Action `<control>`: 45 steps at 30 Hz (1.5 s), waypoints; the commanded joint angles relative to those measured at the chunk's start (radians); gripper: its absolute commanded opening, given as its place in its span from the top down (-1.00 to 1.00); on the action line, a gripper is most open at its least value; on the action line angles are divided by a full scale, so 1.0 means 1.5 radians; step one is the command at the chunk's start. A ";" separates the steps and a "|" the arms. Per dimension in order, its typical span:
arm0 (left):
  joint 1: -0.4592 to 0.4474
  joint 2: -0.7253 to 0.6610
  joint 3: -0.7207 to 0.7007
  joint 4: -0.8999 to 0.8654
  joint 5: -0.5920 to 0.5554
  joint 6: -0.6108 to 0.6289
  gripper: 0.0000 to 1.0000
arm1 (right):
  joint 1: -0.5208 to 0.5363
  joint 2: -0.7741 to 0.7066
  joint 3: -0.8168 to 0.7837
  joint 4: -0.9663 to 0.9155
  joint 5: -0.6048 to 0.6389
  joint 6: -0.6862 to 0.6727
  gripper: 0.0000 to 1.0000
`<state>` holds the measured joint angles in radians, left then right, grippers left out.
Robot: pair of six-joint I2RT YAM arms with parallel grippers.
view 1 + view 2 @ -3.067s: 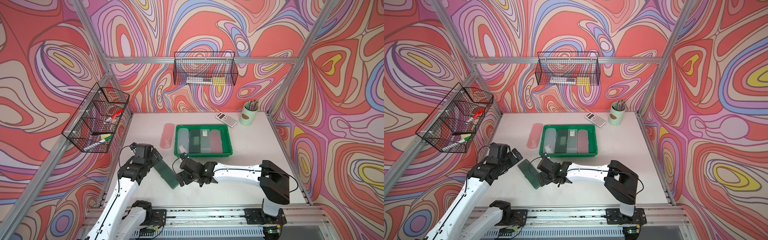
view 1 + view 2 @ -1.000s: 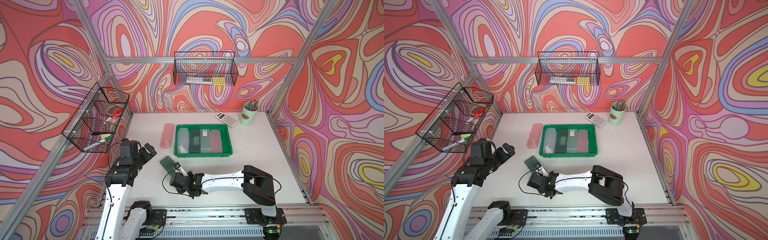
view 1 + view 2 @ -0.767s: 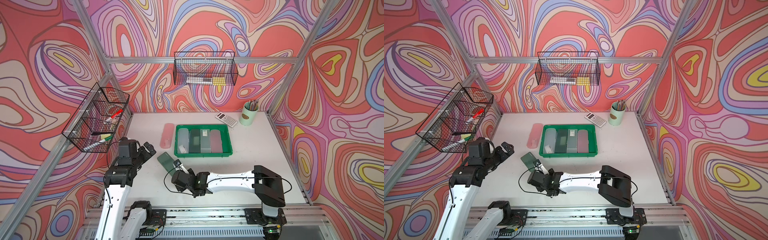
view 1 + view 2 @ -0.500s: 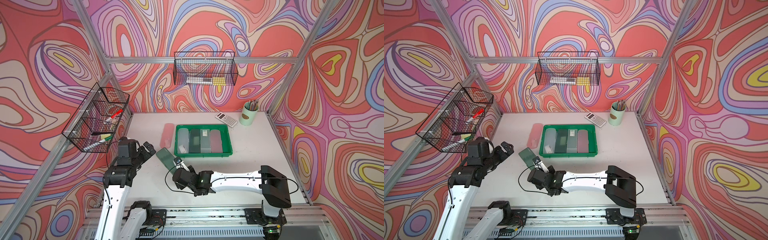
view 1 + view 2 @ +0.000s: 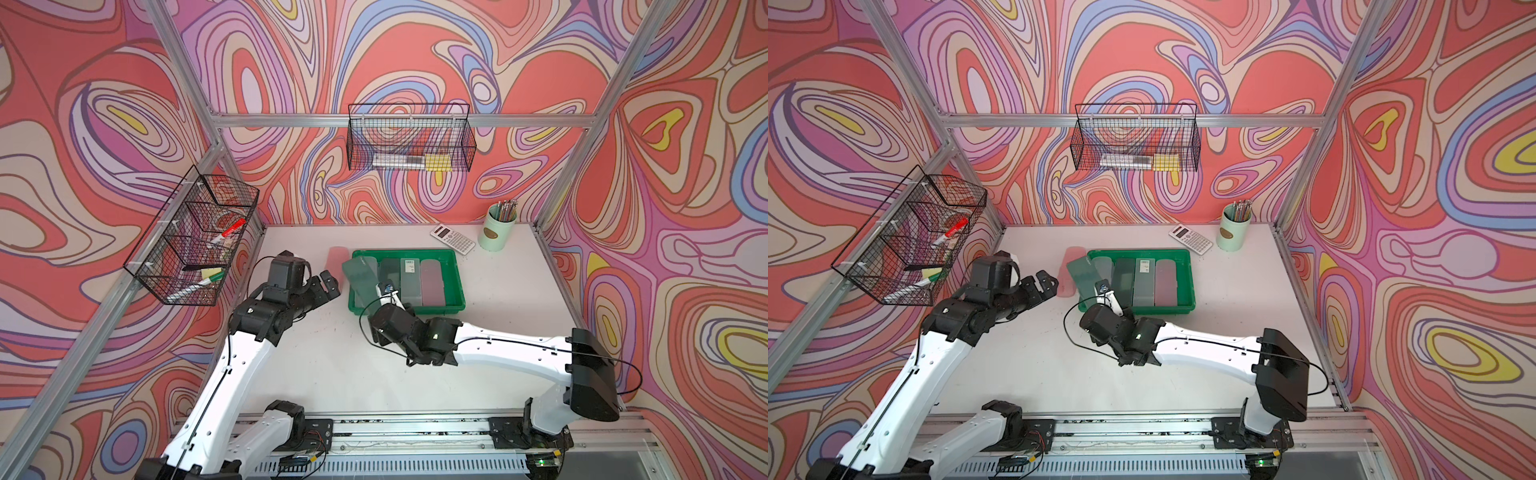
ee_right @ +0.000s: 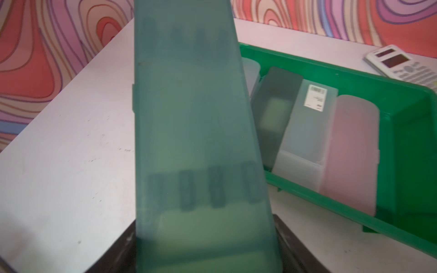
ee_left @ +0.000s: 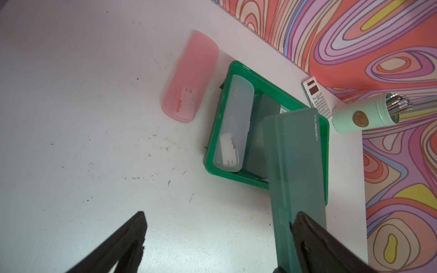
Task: Put the pencil case into the storage box
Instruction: Place the pencil case at the storage box.
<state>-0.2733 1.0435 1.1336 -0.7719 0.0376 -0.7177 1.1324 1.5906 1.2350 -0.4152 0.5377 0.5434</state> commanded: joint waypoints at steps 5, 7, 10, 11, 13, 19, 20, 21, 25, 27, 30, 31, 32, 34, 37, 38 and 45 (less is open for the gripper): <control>-0.132 0.119 0.061 0.087 -0.044 -0.013 -0.98 | -0.109 -0.082 -0.107 -0.009 -0.008 0.046 -0.08; -0.156 0.148 0.073 0.103 -0.046 -0.011 -0.99 | -0.139 -0.091 -0.133 0.002 -0.033 0.049 -0.09; -0.175 0.181 0.076 0.135 -0.034 -0.013 -0.99 | -0.183 -0.087 -0.155 0.008 -0.071 0.064 -0.09; -0.178 0.188 0.073 0.148 -0.029 -0.013 -0.99 | -0.194 -0.083 -0.158 0.014 -0.082 0.066 -0.09; -0.180 0.194 0.064 0.166 -0.022 -0.013 -0.99 | -0.205 -0.068 -0.158 0.020 -0.094 0.068 -0.09; -0.180 0.189 0.032 0.182 -0.035 0.003 -0.99 | -0.230 -0.002 -0.123 0.027 -0.107 0.079 -0.07; -0.181 0.185 0.026 0.181 -0.042 0.006 -0.99 | -0.233 0.010 -0.113 0.027 -0.106 0.082 -0.07; -0.180 0.181 0.020 0.180 -0.050 0.009 -0.99 | -0.236 0.023 -0.101 0.024 -0.102 0.086 -0.06; -0.179 0.167 -0.003 0.188 -0.070 0.013 -0.99 | -0.241 0.074 -0.057 0.006 -0.080 0.104 -0.05; -0.174 0.163 -0.012 0.193 -0.070 0.011 -0.99 | -0.243 0.096 -0.037 -0.004 -0.072 0.114 -0.05; -0.161 0.159 -0.022 0.198 -0.060 0.012 -0.99 | -0.245 0.117 -0.016 -0.010 -0.071 0.121 -0.04; -0.157 0.158 -0.025 0.199 -0.056 0.013 -0.98 | -0.245 0.134 -0.010 -0.010 -0.073 0.121 -0.05; -0.153 0.156 -0.029 0.202 -0.052 0.014 -0.99 | -0.245 0.144 -0.002 -0.010 -0.074 0.122 -0.05; -0.141 0.153 -0.039 0.208 -0.042 0.015 -0.99 | -0.245 0.160 0.014 -0.015 -0.072 0.121 -0.04; -0.121 0.147 -0.054 0.217 -0.026 0.015 -0.99 | -0.245 0.185 0.038 -0.032 -0.062 0.132 -0.03; -0.116 0.145 -0.058 0.221 -0.020 0.016 -0.99 | -0.245 0.192 0.044 -0.036 -0.059 0.137 -0.03; -0.087 0.144 -0.077 0.227 -0.007 0.030 -0.98 | -0.245 0.211 0.040 -0.023 -0.070 0.155 -0.25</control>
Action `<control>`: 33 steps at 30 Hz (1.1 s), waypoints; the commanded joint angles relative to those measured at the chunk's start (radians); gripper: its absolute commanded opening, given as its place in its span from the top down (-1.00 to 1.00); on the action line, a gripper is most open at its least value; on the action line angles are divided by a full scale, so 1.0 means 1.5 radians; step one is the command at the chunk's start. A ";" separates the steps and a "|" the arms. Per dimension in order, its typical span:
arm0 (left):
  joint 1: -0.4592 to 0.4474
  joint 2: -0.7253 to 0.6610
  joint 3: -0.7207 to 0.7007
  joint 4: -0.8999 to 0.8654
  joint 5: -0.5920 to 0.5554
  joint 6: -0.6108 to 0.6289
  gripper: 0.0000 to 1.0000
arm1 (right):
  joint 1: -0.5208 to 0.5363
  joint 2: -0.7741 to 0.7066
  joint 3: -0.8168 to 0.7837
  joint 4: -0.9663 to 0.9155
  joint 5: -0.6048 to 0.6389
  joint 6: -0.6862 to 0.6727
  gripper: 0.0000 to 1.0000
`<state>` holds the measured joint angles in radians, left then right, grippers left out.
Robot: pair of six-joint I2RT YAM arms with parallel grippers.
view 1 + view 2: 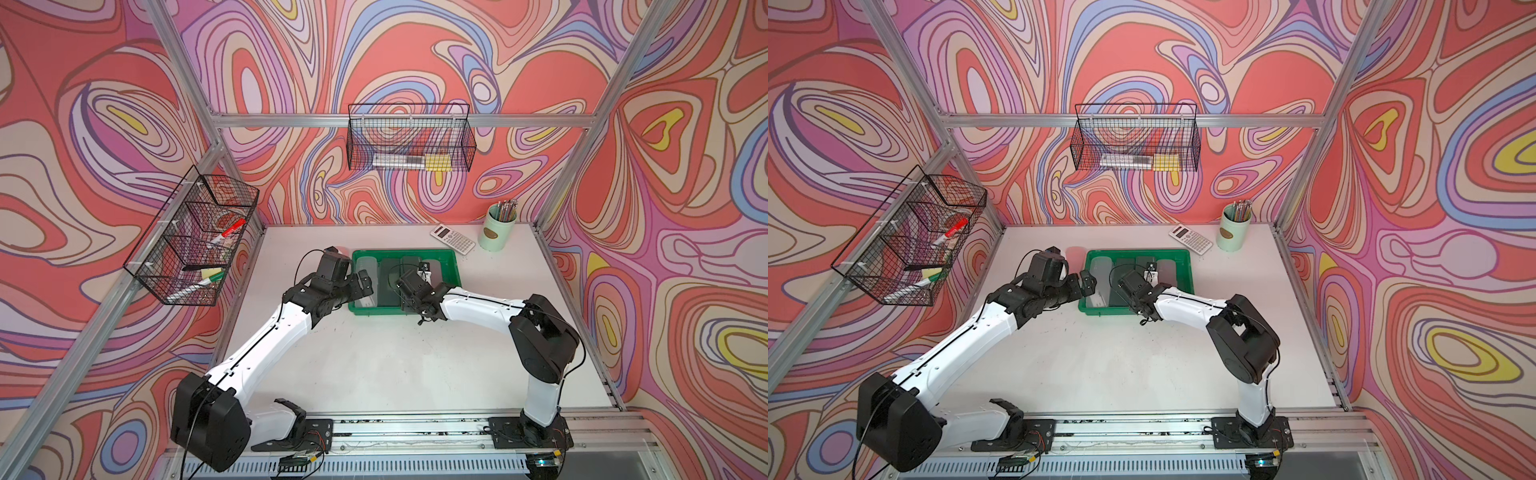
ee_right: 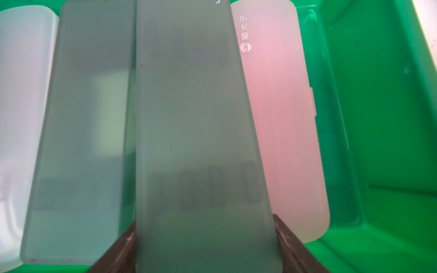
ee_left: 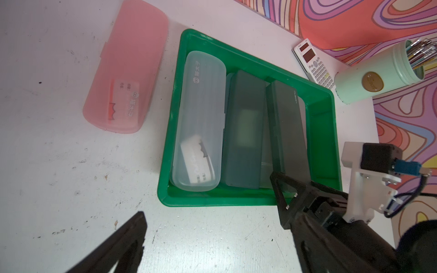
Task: Put the pencil case into the storage box
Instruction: Place the pencil case at the storage box.
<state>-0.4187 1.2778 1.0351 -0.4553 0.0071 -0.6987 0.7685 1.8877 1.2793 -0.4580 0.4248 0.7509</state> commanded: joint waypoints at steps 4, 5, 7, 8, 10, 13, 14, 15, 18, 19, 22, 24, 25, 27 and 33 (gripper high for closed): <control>0.035 -0.010 -0.024 0.025 0.032 0.016 -0.99 | -0.003 0.014 0.014 0.026 -0.023 0.004 -0.60; 0.040 -0.009 -0.028 0.027 0.035 0.015 -0.99 | -0.003 0.014 0.015 0.030 -0.029 -0.002 -0.64; 0.050 -0.009 -0.034 0.031 0.040 0.013 -0.99 | -0.002 0.013 0.018 0.036 -0.040 -0.009 -0.69; 0.055 -0.010 -0.037 0.033 0.042 0.012 -0.99 | -0.002 0.012 0.018 0.040 -0.047 -0.015 -0.72; 0.063 -0.009 -0.043 0.038 0.045 0.011 -0.99 | -0.003 0.009 0.020 0.045 -0.059 -0.025 -0.74; 0.077 -0.005 -0.047 0.043 0.045 0.014 -0.99 | -0.002 -0.003 0.015 0.055 -0.067 -0.032 -0.75; 0.083 -0.001 -0.047 0.044 0.044 0.015 -0.99 | -0.002 -0.011 0.009 0.067 -0.076 -0.038 -0.75; 0.090 0.003 -0.046 0.044 0.046 0.016 -0.99 | -0.002 -0.018 0.004 0.078 -0.083 -0.044 -0.75; 0.114 0.020 -0.045 0.049 0.054 0.019 -0.99 | -0.003 -0.036 -0.002 0.091 -0.092 -0.059 -0.75; 0.122 0.028 -0.044 0.053 0.057 0.020 -0.98 | -0.003 -0.040 0.001 0.084 -0.089 -0.062 -0.75; 0.144 0.055 -0.036 0.068 0.067 0.025 -0.99 | -0.003 -0.055 0.005 0.070 -0.079 -0.069 -0.76; 0.155 0.084 -0.020 0.072 0.076 0.035 -0.99 | -0.002 -0.072 0.001 0.064 -0.065 -0.070 -0.76; 0.160 0.102 -0.006 0.072 0.081 0.042 -0.99 | -0.003 -0.073 -0.003 0.064 -0.059 -0.072 -0.76; 0.167 0.141 0.025 0.067 0.088 0.059 -0.99 | -0.003 -0.110 -0.013 0.065 -0.049 -0.074 -0.76; 0.194 0.276 0.142 0.020 0.089 0.103 -0.99 | -0.002 -0.154 -0.026 0.034 -0.028 -0.081 -0.75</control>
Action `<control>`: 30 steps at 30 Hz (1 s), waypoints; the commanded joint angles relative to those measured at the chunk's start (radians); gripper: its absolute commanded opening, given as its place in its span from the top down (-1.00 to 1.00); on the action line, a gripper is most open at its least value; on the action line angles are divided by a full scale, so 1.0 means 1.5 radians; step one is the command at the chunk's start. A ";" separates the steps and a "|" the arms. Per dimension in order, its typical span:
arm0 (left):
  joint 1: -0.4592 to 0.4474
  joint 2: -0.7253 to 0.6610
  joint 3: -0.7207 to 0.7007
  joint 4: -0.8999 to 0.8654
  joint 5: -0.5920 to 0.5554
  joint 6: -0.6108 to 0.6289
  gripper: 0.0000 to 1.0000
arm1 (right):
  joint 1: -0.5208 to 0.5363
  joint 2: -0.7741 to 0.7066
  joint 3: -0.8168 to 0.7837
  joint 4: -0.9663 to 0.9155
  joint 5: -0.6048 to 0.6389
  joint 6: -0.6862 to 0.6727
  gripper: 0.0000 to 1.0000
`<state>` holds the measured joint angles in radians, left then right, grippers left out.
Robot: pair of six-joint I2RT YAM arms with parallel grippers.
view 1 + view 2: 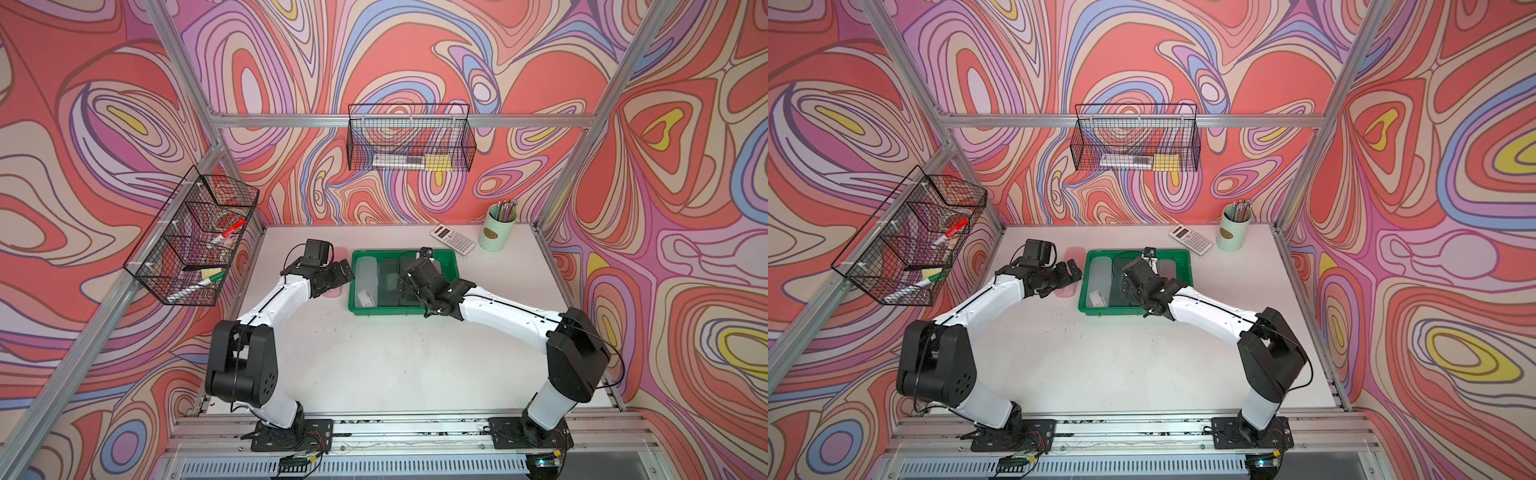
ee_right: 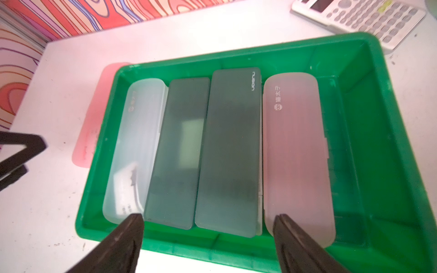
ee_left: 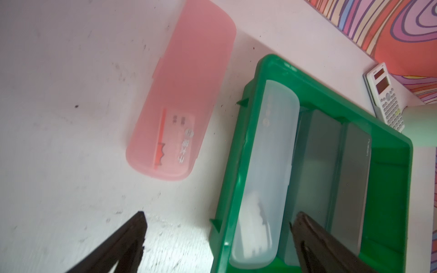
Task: Put the pencil case into the storage box
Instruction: Place the pencil case at the storage box, then move the pencil case to the center of the board.
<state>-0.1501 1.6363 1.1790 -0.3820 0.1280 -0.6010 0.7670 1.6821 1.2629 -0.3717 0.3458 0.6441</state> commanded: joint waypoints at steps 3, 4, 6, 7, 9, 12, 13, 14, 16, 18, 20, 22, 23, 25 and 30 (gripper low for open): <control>0.042 0.085 0.089 -0.045 0.020 0.044 -0.98 | -0.001 -0.035 -0.034 -0.026 0.027 -0.016 -0.74; 0.053 0.094 0.097 -0.043 0.024 0.044 -0.99 | -0.001 -0.041 -0.040 -0.027 0.028 -0.016 -0.74; 0.067 0.110 0.107 -0.041 0.026 0.050 -0.99 | -0.002 -0.049 -0.053 -0.027 0.030 -0.016 -0.73; 0.074 0.119 0.118 -0.045 0.027 0.057 -0.98 | -0.001 -0.052 -0.057 -0.028 0.030 -0.017 -0.73; 0.079 0.139 0.139 -0.059 0.022 0.077 -0.99 | -0.001 -0.052 -0.062 -0.029 0.032 -0.019 -0.74; 0.080 0.174 0.172 -0.085 0.011 0.114 -0.99 | -0.002 -0.045 -0.063 -0.031 0.030 -0.022 -0.73; 0.080 0.187 0.182 -0.094 0.010 0.127 -0.99 | -0.001 -0.041 -0.061 -0.031 0.029 -0.022 -0.73; 0.080 0.198 0.191 -0.104 0.011 0.138 -0.99 | -0.002 -0.038 -0.060 -0.031 0.029 -0.023 -0.73; 0.080 0.218 0.203 -0.118 0.016 0.160 -0.99 | -0.001 -0.030 -0.057 -0.031 0.026 -0.025 -0.74; 0.079 0.231 0.204 -0.123 0.014 0.174 -0.98 | -0.002 -0.024 -0.052 -0.032 0.025 -0.026 -0.74; 0.080 0.244 0.208 -0.133 0.004 0.185 -0.99 | -0.001 -0.020 -0.049 -0.032 0.024 -0.029 -0.74; 0.080 0.256 0.216 -0.146 -0.006 0.191 -0.99 | -0.002 -0.018 -0.046 -0.032 0.023 -0.030 -0.74; 0.080 0.260 0.217 -0.145 0.000 0.192 -0.98 | -0.002 -0.017 -0.046 -0.032 0.023 -0.030 -0.74; 0.079 0.267 0.218 -0.143 0.019 0.191 -0.99 | -0.001 -0.015 -0.045 -0.031 0.021 -0.030 -0.74; 0.075 0.285 0.219 -0.142 0.038 0.190 -0.99 | -0.002 -0.009 -0.045 -0.033 0.018 -0.025 -0.74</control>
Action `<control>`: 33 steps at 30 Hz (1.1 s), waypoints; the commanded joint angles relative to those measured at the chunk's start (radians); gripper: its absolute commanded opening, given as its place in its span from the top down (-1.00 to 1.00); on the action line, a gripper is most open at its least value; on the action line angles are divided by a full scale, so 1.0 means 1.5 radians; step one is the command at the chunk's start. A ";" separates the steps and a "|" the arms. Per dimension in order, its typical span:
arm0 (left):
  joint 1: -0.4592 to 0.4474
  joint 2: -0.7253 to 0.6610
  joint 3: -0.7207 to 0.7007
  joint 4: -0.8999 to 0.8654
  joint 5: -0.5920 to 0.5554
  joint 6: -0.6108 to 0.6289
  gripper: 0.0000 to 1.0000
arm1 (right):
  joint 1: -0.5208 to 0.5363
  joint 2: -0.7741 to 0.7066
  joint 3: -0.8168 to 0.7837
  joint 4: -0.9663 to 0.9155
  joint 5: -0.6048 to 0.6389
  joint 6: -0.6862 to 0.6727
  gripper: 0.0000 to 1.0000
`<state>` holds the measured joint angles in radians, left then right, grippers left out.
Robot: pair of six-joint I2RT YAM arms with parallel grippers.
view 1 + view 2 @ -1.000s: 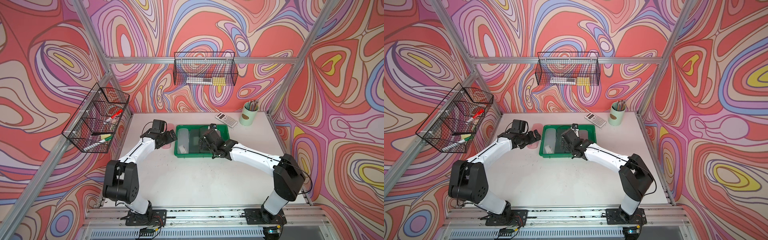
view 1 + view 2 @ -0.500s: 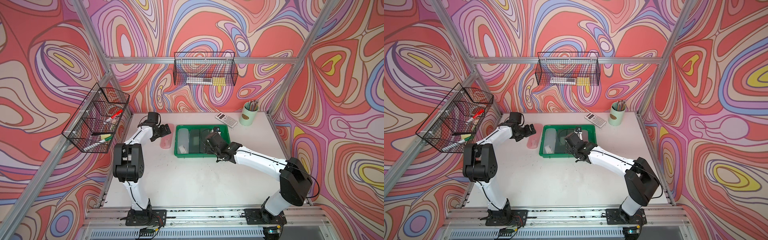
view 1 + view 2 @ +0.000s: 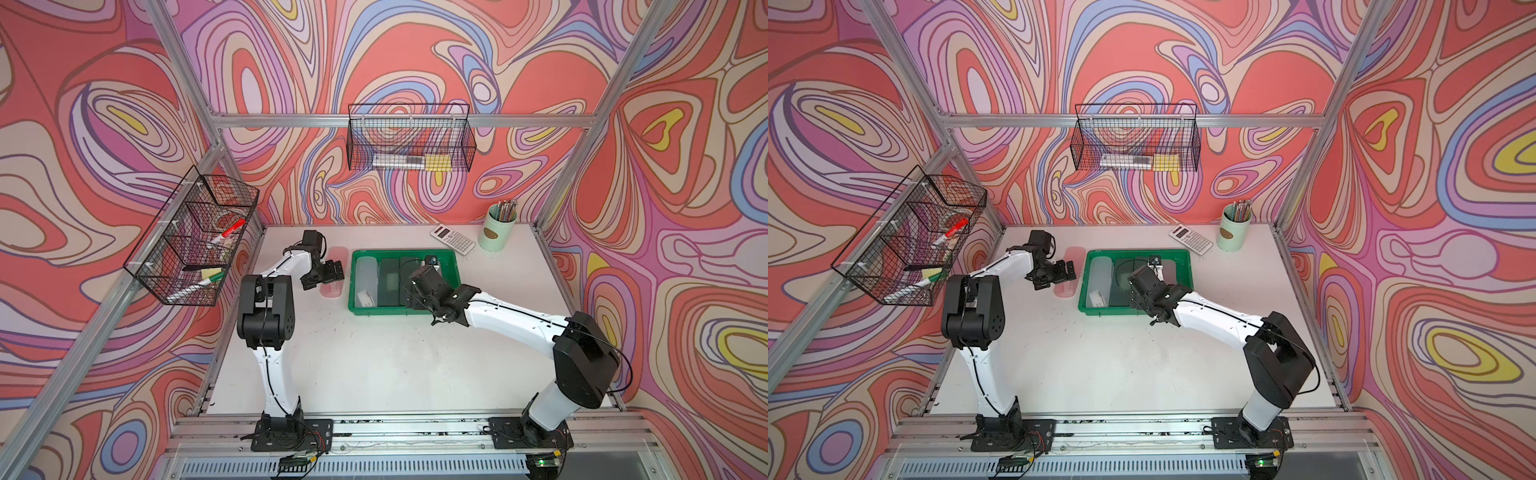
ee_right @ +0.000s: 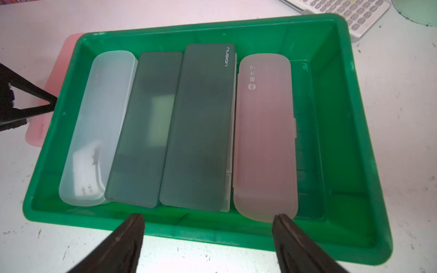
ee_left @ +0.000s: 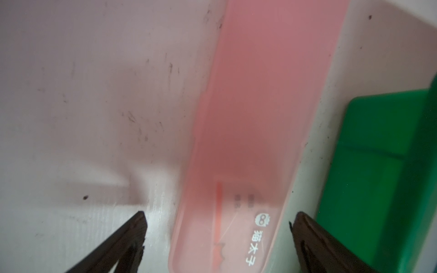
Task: Put the pencil case into the storage box
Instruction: Move the pencil case to the center of the board.
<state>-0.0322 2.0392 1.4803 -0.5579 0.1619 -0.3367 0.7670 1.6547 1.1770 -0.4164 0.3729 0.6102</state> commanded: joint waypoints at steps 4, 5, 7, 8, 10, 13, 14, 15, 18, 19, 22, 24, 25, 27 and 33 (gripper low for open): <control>-0.016 0.026 0.022 -0.034 0.011 0.021 -0.99 | -0.001 0.010 0.007 -0.003 -0.001 0.002 -0.74; -0.022 0.027 0.025 -0.038 0.004 0.025 -0.99 | -0.002 0.010 0.006 -0.003 -0.001 0.003 -0.74; -0.034 0.034 0.033 -0.051 -0.015 0.034 -0.99 | -0.001 0.009 0.005 -0.005 -0.001 0.005 -0.74; -0.040 0.039 0.038 -0.060 -0.029 0.037 -0.99 | -0.002 0.009 0.004 -0.007 -0.001 0.006 -0.74; -0.047 0.048 0.047 -0.073 -0.055 0.037 -0.99 | -0.001 0.006 0.002 -0.008 -0.001 0.007 -0.74; -0.047 0.055 0.049 -0.083 -0.077 0.027 -0.97 | -0.001 -0.001 -0.002 -0.013 0.001 0.008 -0.74; -0.047 0.053 0.046 -0.083 -0.083 0.023 -0.94 | -0.002 -0.004 -0.003 -0.014 0.002 0.008 -0.74; -0.047 0.053 0.045 -0.085 -0.087 0.020 -0.93 | -0.001 -0.006 -0.004 -0.015 0.001 0.008 -0.74; -0.047 0.050 0.046 -0.098 -0.096 0.014 -0.84 | -0.001 -0.014 -0.009 -0.019 0.005 0.008 -0.74; -0.048 0.050 0.047 -0.104 -0.097 0.014 -0.78 | -0.001 -0.017 -0.010 -0.018 0.005 0.009 -0.73; -0.047 0.051 0.050 -0.126 -0.116 0.012 -0.66 | -0.001 -0.025 -0.017 -0.014 0.005 0.011 -0.72; -0.047 0.047 0.047 -0.135 -0.122 0.011 -0.54 | -0.002 -0.030 -0.022 -0.009 0.005 0.012 -0.72; -0.047 0.043 0.043 -0.138 -0.123 0.008 -0.50 | -0.001 -0.033 -0.024 -0.008 0.003 0.012 -0.71; -0.047 0.032 0.029 -0.138 -0.118 0.002 -0.50 | -0.001 -0.036 -0.027 -0.004 -0.001 0.012 -0.70; -0.053 -0.048 -0.062 -0.130 -0.104 -0.026 -0.51 | -0.001 -0.044 -0.035 0.004 -0.018 0.009 -0.69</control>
<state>-0.1017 2.0300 1.4479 -0.6945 0.0185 -0.3458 0.7670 1.6215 1.1408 -0.4271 0.3584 0.6220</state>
